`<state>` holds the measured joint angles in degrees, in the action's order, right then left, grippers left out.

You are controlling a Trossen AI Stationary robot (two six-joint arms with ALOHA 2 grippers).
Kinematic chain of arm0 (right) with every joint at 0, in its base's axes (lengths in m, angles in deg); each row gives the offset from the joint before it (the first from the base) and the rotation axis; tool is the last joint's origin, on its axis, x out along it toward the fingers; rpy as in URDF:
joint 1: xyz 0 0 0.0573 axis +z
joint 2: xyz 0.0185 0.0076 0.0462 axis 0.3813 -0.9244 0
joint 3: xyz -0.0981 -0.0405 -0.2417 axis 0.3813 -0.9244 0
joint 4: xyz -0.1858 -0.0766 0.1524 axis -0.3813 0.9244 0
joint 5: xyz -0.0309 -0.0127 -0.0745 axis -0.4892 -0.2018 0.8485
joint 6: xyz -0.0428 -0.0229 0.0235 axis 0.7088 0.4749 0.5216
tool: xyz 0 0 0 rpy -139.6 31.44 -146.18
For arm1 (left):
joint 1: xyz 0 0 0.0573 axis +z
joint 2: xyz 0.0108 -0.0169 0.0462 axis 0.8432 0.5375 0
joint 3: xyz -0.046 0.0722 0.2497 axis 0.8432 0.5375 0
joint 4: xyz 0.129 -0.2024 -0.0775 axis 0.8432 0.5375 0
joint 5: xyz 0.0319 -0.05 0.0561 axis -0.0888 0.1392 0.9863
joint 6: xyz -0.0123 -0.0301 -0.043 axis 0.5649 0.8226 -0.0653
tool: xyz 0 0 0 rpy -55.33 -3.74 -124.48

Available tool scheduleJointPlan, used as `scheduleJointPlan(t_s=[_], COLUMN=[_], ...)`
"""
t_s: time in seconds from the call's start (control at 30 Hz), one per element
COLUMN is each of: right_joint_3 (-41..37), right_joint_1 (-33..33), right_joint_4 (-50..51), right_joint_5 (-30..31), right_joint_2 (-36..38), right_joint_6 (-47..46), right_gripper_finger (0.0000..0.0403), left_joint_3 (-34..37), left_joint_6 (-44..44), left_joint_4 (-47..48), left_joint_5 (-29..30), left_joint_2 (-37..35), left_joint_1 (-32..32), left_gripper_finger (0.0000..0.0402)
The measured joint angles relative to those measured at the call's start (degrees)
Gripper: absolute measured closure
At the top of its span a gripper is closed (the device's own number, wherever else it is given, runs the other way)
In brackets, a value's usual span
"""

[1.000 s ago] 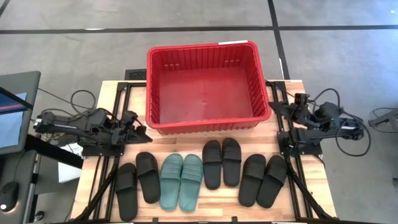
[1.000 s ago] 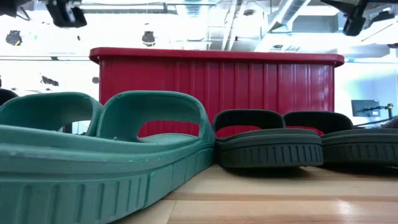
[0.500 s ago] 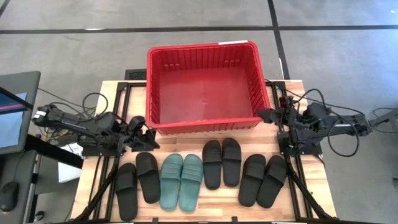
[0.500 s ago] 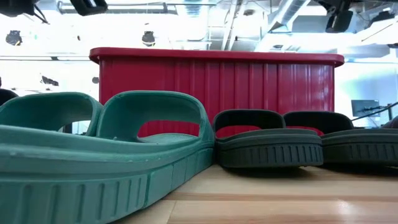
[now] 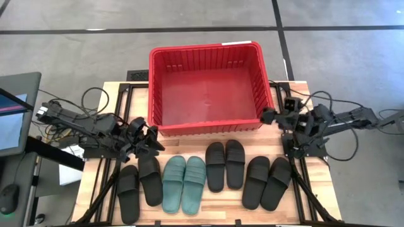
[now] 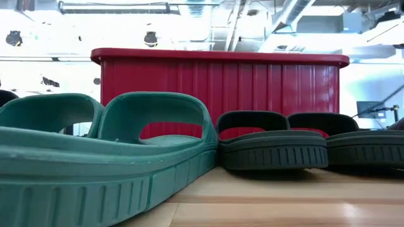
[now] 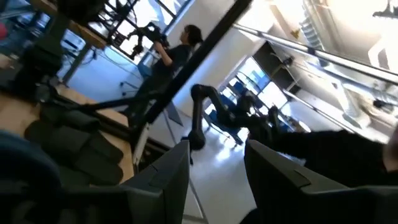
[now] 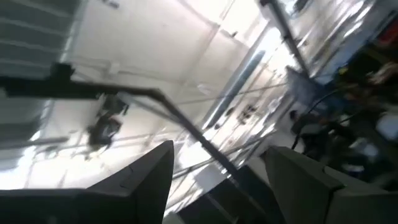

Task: Pick and place slides into bin
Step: Put the green slipper into the red container container

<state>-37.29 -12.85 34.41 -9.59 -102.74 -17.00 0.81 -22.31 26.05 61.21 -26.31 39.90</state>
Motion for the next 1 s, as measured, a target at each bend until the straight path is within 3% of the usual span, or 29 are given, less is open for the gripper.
scheduleJointPlan(t_s=[0.13, 0.3, 0.37, 0.47, 0.67, 0.83, 1.0], right_joint_3=[3.74, 12.53, 16.28, 22.77, 37.01, 44.40, 46.43], right_joint_1=[1.67, 4.04, 4.94, 6.46, 10.59, 15.09, 18.27], right_joint_4=[-4.68, -2.63, 3.08, 19.68, 48.76, 59.83, 63.02], right_joint_5=[-5.49, -10.26, -10.98, -10.17, 1.31, 12.94, 21.17], right_joint_2=[-5.75, -9.73, -9.69, -9.10, -8.93, -9.80, -9.62], right_joint_6=[2.55, 13.35, 17.12, 23.51, 37.78, 49.06, 54.66], right_gripper_finger=[0.0163, 0.0163, 0.0163, 0.0163, 0.0163, 0.0163, 0.0163], left_joint_3=[-3.45, -8.00, -9.95, -12.65, -18.85, -23.98, -26.64], left_joint_6=[1.14, 1.01, 1.03, 1.51, 2.44, 5.82, 12.01], left_joint_4=[2.08, 14.10, 19.47, 25.77, 36.72, 50.34, 61.91], left_joint_5=[-0.86, 0.41, 0.42, -0.20, -0.19, 3.04, 6.97], left_joint_2=[3.24, 8.26, 10.36, 13.59, 18.46, 20.82, 21.85], left_joint_1=[-0.13, -1.77, -2.16, -3.05, -6.42, -10.37, -15.56], left_gripper_finger=[0.0259, 0.0259, 0.0259, 0.0259, 0.0259, 0.0263, 0.0276])
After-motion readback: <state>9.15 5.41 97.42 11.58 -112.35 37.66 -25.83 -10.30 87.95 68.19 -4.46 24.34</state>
